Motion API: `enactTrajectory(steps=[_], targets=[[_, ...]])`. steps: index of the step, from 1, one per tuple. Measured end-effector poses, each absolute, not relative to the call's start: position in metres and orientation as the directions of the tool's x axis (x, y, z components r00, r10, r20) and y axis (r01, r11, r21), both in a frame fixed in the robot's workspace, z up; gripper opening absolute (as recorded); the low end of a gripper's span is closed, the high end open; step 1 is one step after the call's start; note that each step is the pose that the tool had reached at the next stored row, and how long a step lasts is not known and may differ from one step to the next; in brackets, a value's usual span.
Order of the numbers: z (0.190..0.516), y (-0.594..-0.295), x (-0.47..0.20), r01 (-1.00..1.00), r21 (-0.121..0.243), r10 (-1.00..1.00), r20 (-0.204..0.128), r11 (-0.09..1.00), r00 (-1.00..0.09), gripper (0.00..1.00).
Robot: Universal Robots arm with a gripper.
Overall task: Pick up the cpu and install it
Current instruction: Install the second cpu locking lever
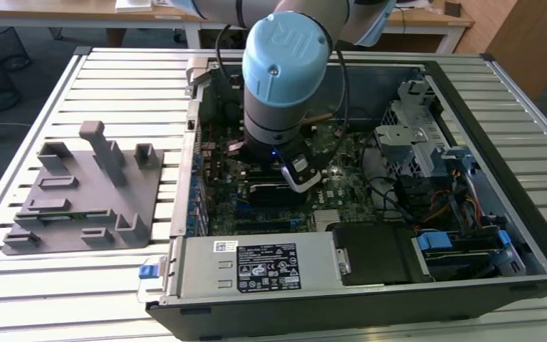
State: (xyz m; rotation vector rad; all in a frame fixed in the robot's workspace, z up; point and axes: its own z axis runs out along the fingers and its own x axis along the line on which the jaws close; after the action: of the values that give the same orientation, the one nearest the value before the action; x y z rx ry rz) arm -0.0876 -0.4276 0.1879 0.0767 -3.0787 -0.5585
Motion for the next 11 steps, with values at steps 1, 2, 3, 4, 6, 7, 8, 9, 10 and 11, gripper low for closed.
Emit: enactTrajectory(steps=[1,2,3,4,6,7,8,9,10,11], targets=[[0.1878,-0.4269,-0.0878,-0.046,0.351,-0.050,0.003,0.935,-0.999,0.11],[0.1877,-0.4265,-0.0881,-0.046,0.352,-0.050,0.003,0.935,-0.999,0.11],[0.1876,-0.4263,-0.0883,-0.046,0.352,-0.050,0.003,0.935,-0.999,0.11],[0.1875,-0.4262,-0.0885,-0.046,0.353,-0.050,0.003,0.935,-0.999,0.11],[0.1870,-0.4261,-0.0890,-0.046,0.355,-0.050,0.002,0.934,-0.999,0.11],[0.1868,-0.4261,-0.0892,-0.046,0.355,-0.050,0.002,0.934,-0.999,0.11],[0.1865,-0.4261,-0.0894,-0.046,0.357,-0.050,0.002,0.933,-0.999,0.11],[0.1862,-0.4260,-0.0896,-0.047,0.358,-0.050,0.001,0.933,-0.999,0.11],[0.1862,-0.4260,-0.0898,-0.047,0.358,-0.050,0.001,0.933,-0.999,0.11],[0.1863,-0.4260,-0.0901,-0.047,0.358,-0.050,0.001,0.933,-0.999,0.11]])
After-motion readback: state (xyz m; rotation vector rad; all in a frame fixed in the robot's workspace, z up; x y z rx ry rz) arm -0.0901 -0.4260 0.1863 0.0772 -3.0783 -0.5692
